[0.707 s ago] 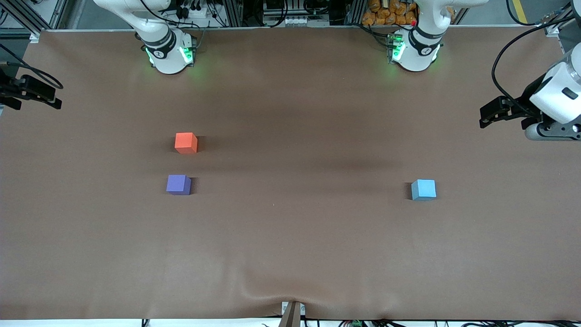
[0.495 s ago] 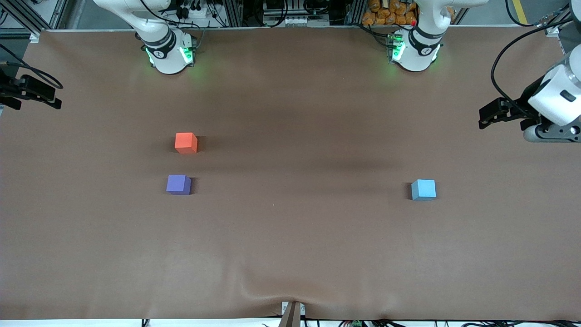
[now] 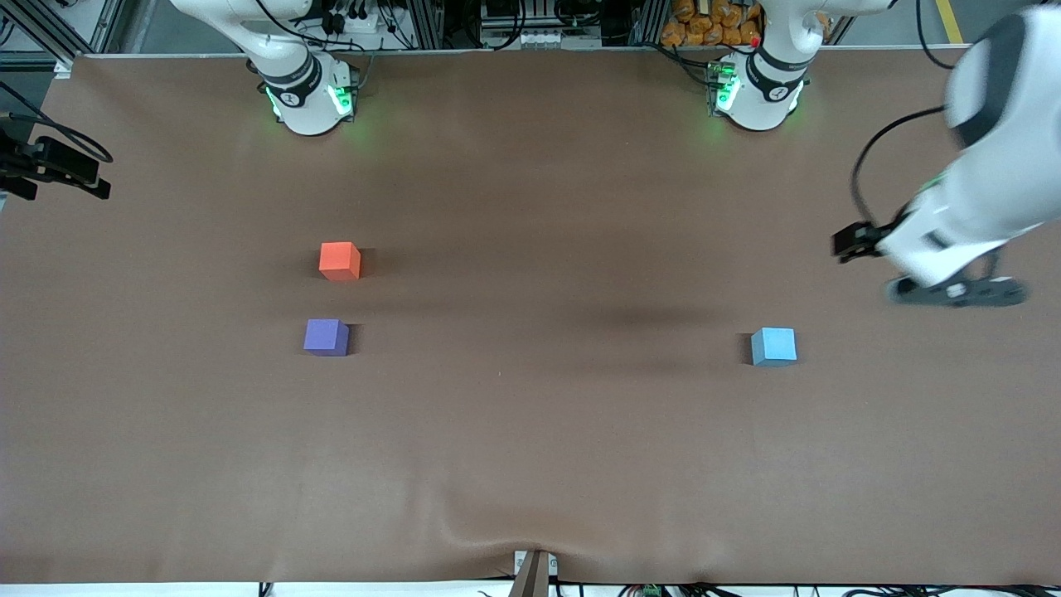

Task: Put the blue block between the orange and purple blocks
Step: 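Reach the left gripper down toward the light blue cube, then close the left gripper on the light blue cube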

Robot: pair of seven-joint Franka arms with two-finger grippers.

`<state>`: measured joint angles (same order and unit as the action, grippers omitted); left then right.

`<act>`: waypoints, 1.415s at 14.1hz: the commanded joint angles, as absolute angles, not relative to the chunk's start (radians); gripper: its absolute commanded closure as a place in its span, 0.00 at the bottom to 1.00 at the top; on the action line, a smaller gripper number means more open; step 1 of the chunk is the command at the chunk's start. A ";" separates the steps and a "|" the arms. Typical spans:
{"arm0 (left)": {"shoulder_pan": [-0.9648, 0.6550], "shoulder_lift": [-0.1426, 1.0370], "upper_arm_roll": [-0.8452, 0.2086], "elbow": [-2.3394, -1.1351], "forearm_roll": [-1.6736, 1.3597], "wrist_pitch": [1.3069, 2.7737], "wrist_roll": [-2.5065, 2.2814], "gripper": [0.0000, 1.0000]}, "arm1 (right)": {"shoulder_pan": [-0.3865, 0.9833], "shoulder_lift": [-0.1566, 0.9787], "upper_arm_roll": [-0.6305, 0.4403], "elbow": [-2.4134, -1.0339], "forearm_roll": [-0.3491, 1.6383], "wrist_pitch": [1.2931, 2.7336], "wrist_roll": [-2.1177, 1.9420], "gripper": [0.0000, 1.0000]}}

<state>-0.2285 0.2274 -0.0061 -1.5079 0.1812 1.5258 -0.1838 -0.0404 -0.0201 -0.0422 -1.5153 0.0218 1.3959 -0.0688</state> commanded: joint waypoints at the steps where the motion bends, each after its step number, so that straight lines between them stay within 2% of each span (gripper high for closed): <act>1: -0.265 0.334 -0.005 -1.489 0.244 1.557 -0.291 0.00 | -0.060 -0.035 -0.034 -1.526 0.035 1.388 -0.075 0.00; 6: -0.203 0.422 -0.003 -1.523 0.112 1.747 -0.304 0.00 | -0.060 -0.035 -0.034 -1.528 0.035 1.384 -0.075 0.00; 11: -0.156 0.428 -0.005 -1.725 0.063 2.018 -0.288 0.00 | -0.067 -0.035 -0.034 -1.528 0.035 1.382 -0.075 0.00; 15: -0.147 0.402 -0.003 -1.893 0.064 2.117 -0.284 0.00 | -0.067 -0.035 -0.034 -1.528 0.035 1.384 -0.075 0.00; 20: -0.104 0.457 -0.005 -1.907 0.066 2.210 -0.204 0.00 | -0.069 -0.035 -0.034 -1.528 0.035 1.382 -0.075 0.00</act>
